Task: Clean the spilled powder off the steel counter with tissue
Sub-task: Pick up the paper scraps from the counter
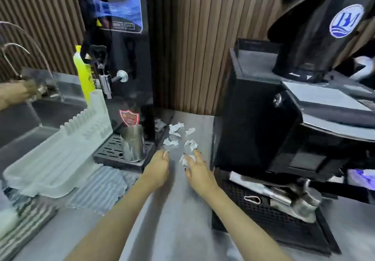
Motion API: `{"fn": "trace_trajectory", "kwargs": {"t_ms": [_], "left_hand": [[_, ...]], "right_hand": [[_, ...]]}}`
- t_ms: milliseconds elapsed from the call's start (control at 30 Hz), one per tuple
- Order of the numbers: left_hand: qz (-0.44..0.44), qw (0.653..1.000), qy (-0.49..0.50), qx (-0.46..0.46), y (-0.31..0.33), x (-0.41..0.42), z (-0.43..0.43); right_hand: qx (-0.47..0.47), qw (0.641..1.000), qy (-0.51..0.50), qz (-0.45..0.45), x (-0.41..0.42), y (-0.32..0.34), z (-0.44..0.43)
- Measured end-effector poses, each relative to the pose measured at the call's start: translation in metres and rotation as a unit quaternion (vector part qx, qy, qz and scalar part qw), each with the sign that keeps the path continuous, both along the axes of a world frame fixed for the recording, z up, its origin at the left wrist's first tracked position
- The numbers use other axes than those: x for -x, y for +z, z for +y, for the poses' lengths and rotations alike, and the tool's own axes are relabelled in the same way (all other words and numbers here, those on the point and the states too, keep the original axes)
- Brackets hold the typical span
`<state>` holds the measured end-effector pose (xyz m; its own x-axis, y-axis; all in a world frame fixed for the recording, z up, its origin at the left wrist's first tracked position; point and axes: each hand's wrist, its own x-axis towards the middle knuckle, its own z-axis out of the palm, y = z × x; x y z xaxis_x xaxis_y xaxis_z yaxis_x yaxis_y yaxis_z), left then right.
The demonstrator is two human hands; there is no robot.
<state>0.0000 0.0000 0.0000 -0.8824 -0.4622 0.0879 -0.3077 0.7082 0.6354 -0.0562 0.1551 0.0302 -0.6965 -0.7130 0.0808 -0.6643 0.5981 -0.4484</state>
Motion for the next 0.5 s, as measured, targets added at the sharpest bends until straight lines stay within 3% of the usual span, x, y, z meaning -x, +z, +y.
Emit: {"fn": "trace_trajectory", "kwargs": {"t_ms": [67,200,267,367,400,500], "left_hand": [[-0.011,0.999,0.027,-0.024,-0.013,0.012,-0.013],[-0.091,0.993,-0.001,0.077,-0.029,0.026,-0.023],[-0.126,0.989,-0.032,0.075,-0.035,0.034,-0.029],[-0.047,0.996,-0.059,0.050,-0.037,0.035,-0.026],[-0.024,0.995,-0.051,0.080,-0.036,0.033,-0.024],[-0.033,0.997,0.024,0.061,-0.030,0.028,-0.019]], "right_hand": [[-0.050,0.999,-0.012,0.006,0.009,-0.008,-0.016],[-0.126,0.992,-0.022,0.007,0.030,-0.027,-0.040],[-0.146,0.989,-0.028,-0.003,0.038,-0.034,-0.047],[-0.145,0.989,-0.019,-0.006,0.038,-0.045,-0.053],[-0.132,0.991,-0.014,0.005,0.035,-0.048,-0.052],[-0.082,0.996,-0.025,0.012,0.024,-0.050,-0.041]]}}
